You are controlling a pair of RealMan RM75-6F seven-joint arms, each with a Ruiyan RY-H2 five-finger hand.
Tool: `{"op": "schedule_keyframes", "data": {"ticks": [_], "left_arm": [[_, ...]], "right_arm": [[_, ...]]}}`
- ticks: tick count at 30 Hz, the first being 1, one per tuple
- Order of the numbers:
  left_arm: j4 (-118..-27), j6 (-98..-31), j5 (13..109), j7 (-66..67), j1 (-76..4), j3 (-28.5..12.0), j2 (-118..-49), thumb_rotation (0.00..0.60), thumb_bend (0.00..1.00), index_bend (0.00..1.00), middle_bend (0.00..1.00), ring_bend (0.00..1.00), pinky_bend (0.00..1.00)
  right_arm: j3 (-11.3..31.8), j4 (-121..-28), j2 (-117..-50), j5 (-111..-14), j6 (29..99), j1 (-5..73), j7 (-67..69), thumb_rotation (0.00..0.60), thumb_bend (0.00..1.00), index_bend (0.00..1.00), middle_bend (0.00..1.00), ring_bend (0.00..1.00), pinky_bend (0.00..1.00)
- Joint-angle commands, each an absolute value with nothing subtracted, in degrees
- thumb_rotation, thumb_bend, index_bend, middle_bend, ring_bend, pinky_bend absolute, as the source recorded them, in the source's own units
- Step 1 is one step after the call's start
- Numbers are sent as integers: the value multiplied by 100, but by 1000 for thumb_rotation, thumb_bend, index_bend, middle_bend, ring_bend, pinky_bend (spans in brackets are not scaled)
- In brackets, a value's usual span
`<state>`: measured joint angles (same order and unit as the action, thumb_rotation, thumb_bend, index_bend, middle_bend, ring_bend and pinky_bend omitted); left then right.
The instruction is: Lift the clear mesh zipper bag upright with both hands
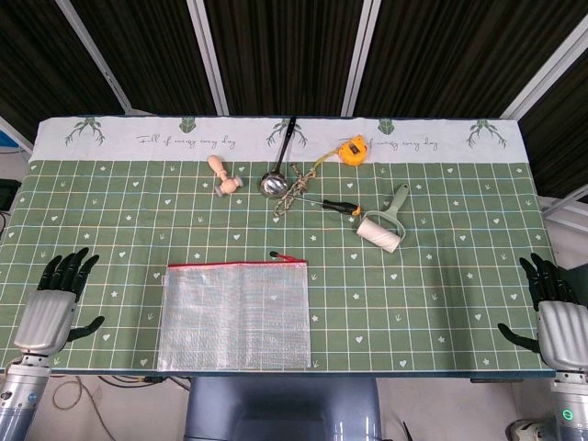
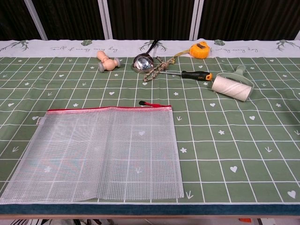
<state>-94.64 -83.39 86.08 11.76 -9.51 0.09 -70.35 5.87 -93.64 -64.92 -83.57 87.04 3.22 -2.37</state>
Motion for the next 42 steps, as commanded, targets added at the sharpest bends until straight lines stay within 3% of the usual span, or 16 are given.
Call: {"op": "schedule_keyframes", "data": {"ticks": [1, 21, 24, 31, 42], "left_arm": [[-9462, -8328, 8607, 1179, -950, 5, -7035, 600, 124, 0, 0, 0, 0], [-9852, -8141, 8457, 1488, -1036, -137, -6958, 600, 124, 5, 0, 0, 0], [-10153, -7983, 8296, 1716, -1222, -351, -6915, 600, 124, 33, 0, 0, 0], [-10864, -7040, 7032, 2809, -2297, -1344, -7182, 600, 128, 153, 19, 0, 0], [-10122, -6327, 5067, 4515, -4119, -2154, -8450, 600, 188, 292, 64, 0, 0]], "right_arm": [[587, -9363, -6492, -8354, 8701, 323, -237, 600, 149, 0, 0, 0, 190], [656, -9394, -6483, -8159, 8668, 299, -174, 600, 149, 0, 0, 0, 190], [678, -9373, -6484, -8113, 8643, 307, -138, 600, 151, 0, 0, 0, 190], [676, -9400, -6485, -8104, 8576, 333, -89, 600, 152, 0, 0, 0, 190], [711, -9465, -6433, -7956, 8491, 325, 59, 600, 155, 0, 0, 0, 190]]}}
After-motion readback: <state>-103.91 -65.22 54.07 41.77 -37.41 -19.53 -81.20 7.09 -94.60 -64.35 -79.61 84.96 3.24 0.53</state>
